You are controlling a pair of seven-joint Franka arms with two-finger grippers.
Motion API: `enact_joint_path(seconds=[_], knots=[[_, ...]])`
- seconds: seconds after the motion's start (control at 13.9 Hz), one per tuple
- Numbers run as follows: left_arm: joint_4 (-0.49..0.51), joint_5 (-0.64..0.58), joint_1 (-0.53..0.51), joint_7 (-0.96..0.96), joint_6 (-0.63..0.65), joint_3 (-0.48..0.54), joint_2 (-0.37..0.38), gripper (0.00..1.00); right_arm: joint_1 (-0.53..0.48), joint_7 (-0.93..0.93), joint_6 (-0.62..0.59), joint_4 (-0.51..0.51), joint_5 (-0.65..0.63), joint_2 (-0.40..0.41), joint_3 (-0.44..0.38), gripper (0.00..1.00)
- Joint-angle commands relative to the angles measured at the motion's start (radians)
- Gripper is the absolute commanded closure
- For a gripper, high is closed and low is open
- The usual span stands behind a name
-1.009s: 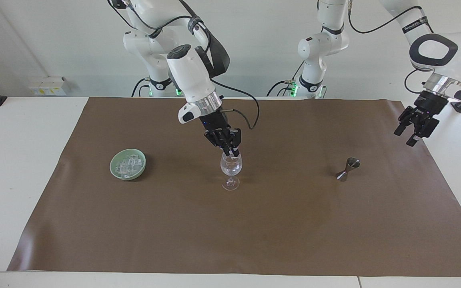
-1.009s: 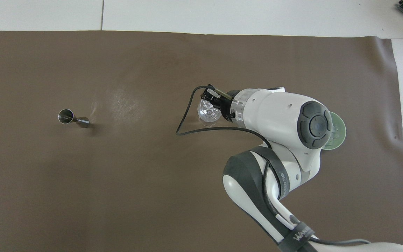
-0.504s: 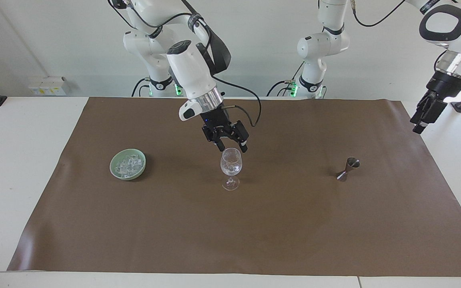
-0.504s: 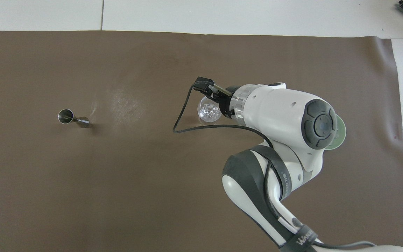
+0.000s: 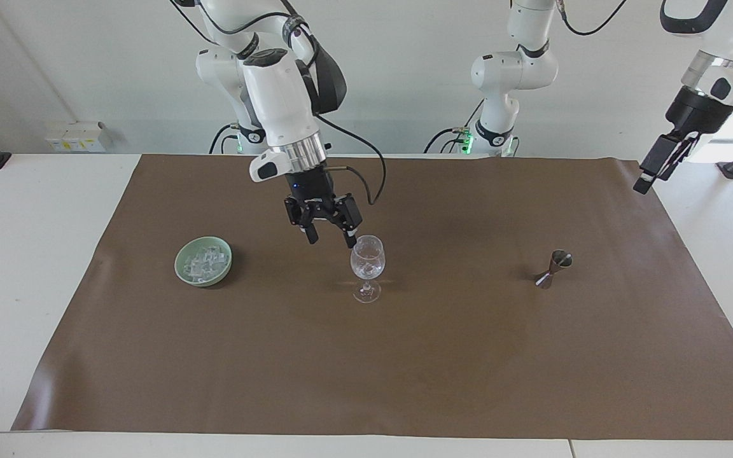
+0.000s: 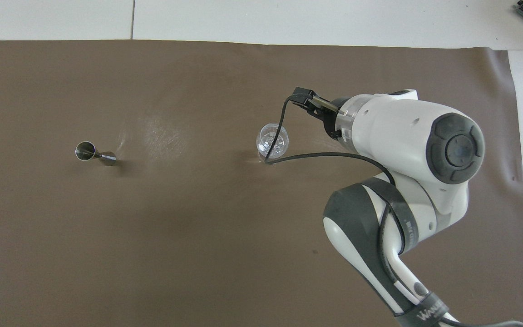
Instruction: Pour wine and add ice with both arms
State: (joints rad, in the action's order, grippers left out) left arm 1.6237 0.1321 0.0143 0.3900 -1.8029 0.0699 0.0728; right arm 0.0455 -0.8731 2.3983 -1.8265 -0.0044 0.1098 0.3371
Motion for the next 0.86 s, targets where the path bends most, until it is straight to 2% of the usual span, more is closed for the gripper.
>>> enact_joint_path(seconds=[0.0,0.22,0.43,0.79], knots=[[-0.076,-0.02,0.021,-0.162,0.095,0.037,-0.027,0.0,-0.01,0.098,-0.111,-0.005,-0.028,-0.057,-0.056,0.0],[-0.096,-0.022,0.0,-0.33,0.158,0.013,-0.033,0.0,-0.01,0.256,-0.241,-0.004,-0.028,-0.1,-0.14,0.0],[-0.096,-0.083,-0.066,-0.339,0.204,-0.126,-0.034,0.0,-0.009,0.411,-0.352,-0.004,-0.019,-0.145,-0.219,0.0],[-0.094,-0.068,-0.045,-0.341,0.244,-0.131,-0.019,0.0,-0.009,0.515,-0.56,0.053,-0.008,-0.185,-0.266,0.0]])
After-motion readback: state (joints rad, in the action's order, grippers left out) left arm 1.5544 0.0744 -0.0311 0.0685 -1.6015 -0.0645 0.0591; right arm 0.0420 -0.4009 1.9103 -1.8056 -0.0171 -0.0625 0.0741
